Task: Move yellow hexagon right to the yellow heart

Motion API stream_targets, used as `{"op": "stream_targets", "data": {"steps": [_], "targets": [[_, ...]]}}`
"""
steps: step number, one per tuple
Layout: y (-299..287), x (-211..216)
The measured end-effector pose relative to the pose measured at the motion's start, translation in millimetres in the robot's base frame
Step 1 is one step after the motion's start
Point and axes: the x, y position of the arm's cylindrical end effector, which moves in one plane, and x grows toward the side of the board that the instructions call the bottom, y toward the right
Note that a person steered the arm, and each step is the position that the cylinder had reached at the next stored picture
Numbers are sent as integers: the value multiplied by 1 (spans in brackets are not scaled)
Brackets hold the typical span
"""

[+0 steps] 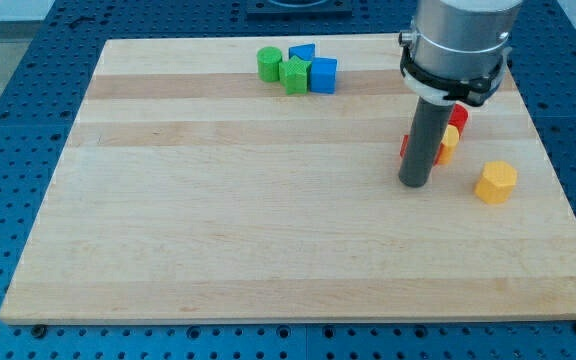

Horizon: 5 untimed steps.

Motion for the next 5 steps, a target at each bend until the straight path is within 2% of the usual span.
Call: {"op": "stream_targets", "data": {"steps": [1, 2, 3, 5], "targets": [[-5, 49], [32, 57], [88, 57], [84, 1]]}}
